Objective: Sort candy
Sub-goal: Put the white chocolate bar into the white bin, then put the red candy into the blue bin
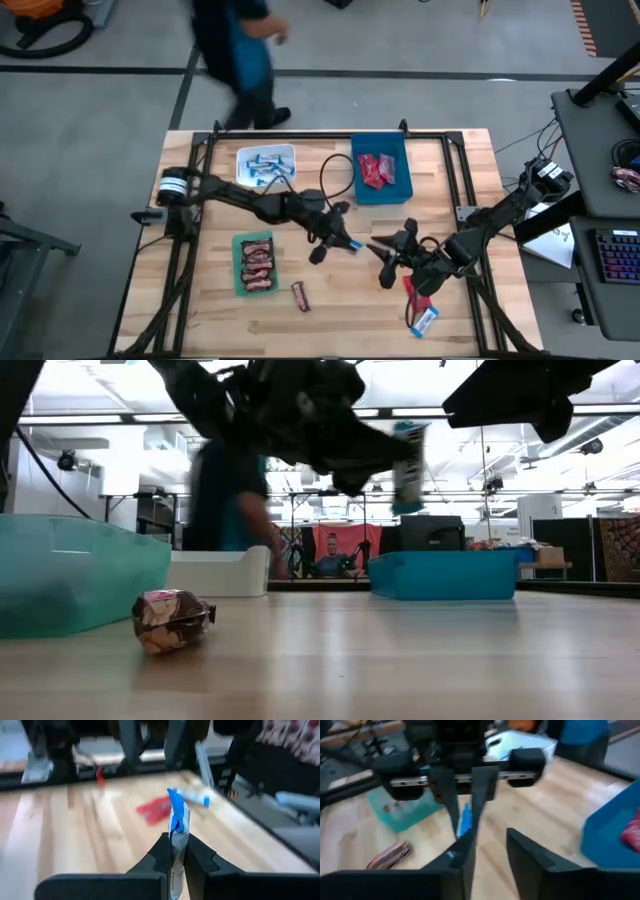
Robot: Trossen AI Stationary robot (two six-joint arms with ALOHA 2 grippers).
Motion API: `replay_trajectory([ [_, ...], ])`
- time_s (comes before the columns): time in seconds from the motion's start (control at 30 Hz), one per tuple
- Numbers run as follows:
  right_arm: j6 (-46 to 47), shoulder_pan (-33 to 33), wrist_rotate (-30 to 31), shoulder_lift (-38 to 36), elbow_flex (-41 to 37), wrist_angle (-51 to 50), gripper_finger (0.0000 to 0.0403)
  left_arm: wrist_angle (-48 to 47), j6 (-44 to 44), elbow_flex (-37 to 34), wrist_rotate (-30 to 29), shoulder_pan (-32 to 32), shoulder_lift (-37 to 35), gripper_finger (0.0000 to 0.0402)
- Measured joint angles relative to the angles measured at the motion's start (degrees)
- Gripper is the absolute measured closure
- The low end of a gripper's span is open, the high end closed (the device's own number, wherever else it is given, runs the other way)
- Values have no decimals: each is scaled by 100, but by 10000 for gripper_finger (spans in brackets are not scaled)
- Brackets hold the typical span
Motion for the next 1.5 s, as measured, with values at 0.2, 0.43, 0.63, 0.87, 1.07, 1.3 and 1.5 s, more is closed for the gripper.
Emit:
replay_trajectory([
  [0.2, 135, -13, 400, -4, 0, 6, 246, -2715, 585, -11, -930, 356, -1031, 395],
  [0.43, 159, -220, 398, 81, 0, 61, 228, -5355, 1029, -14, -2885, 1002, -2421, 395],
  [0.63, 175, -454, 298, 322, 0, 39, 237, -6386, 1184, -69, -4085, 1926, -3108, 393],
  [0.87, 256, -538, 184, 472, 2, 46, 232, -6734, 895, -266, -4105, 3045, -3058, 386],
  [1.07, 340, -538, 154, 472, 2, 44, 216, -6698, 884, -416, -4105, 3434, -2854, 347],
  [1.3, 427, -540, 134, 472, 4, 44, 207, -6681, 904, -420, -4109, 3421, -2846, 311],
  [1.5, 686, -555, -184, 472, 7, 41, 207, -6660, 371, -450, -4107, 3248, -3019, 310],
])
